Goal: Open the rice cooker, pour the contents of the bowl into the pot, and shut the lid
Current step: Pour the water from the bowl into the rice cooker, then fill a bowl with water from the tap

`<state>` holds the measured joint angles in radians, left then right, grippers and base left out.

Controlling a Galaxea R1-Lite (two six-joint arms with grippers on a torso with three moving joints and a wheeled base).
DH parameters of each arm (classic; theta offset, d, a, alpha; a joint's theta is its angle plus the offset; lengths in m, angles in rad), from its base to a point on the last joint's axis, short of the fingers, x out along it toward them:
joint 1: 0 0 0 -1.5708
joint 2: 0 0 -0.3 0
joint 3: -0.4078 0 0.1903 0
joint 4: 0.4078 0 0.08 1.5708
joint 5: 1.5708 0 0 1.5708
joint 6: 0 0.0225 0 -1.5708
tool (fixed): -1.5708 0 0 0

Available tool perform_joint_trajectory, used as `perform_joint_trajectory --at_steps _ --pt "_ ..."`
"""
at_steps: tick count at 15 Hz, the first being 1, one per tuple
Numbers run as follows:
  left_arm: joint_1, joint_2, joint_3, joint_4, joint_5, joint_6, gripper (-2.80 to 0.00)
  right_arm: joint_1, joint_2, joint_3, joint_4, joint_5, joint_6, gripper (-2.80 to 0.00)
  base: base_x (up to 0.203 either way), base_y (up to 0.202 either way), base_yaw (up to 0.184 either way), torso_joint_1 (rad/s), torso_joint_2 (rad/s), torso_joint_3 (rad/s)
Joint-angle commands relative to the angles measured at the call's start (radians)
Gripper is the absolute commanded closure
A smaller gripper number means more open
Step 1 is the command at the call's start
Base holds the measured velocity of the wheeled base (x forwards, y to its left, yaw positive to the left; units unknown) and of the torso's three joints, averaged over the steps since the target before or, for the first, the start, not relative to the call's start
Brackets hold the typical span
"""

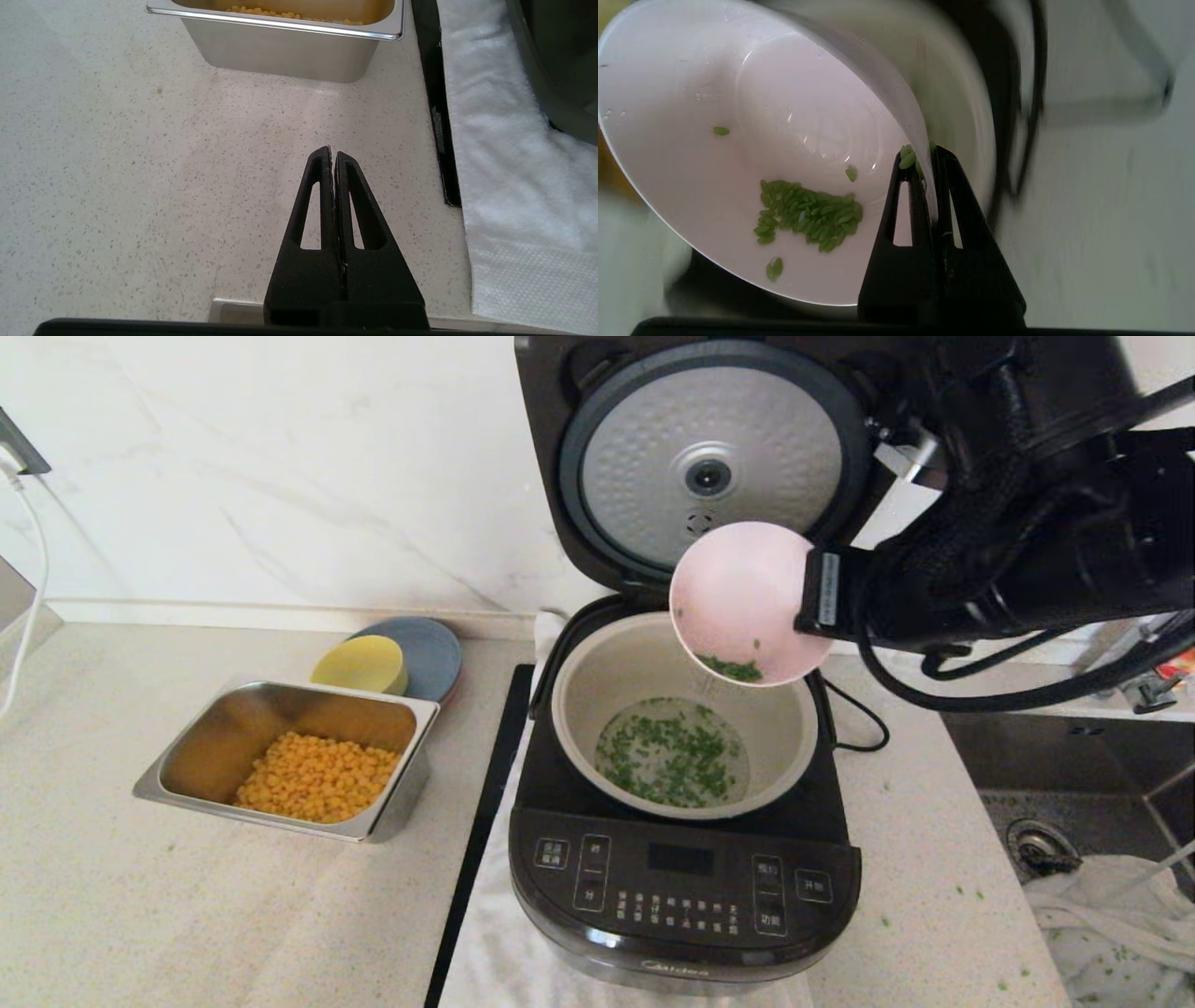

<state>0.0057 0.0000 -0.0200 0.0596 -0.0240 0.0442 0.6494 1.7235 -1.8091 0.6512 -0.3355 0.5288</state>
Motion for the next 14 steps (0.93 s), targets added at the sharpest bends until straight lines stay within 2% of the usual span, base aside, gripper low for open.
perform_joint_trajectory --at_steps 1,4,7,10,14 --pt "0.000 0.000 0.000 0.000 -0.001 0.000 0.00 -0.026 -0.044 -0.053 0.226 0.082 0.011 0.00 0.000 0.000 0.000 0.000 0.00 0.000" --pt "0.000 0.000 0.000 0.000 -0.001 0.000 0.00 -0.050 -0.122 -0.049 0.320 0.149 0.011 0.00 0.000 0.000 0.000 0.000 0.00 0.000" --pt "0.000 0.000 0.000 0.000 -0.001 0.000 0.00 -0.161 -0.198 0.009 0.438 0.178 0.008 0.00 0.000 0.000 0.000 0.000 0.00 0.000" --pt "0.000 0.001 0.000 0.000 -0.001 0.000 0.00 -0.368 -0.246 0.097 0.457 0.242 0.001 0.00 0.000 0.000 0.000 0.000 0.00 0.000" --pt "0.000 0.000 0.000 0.000 -0.001 0.000 0.00 -0.746 -0.251 0.208 0.441 0.368 -0.044 0.00 0.000 0.000 0.000 0.000 0.00 0.000"
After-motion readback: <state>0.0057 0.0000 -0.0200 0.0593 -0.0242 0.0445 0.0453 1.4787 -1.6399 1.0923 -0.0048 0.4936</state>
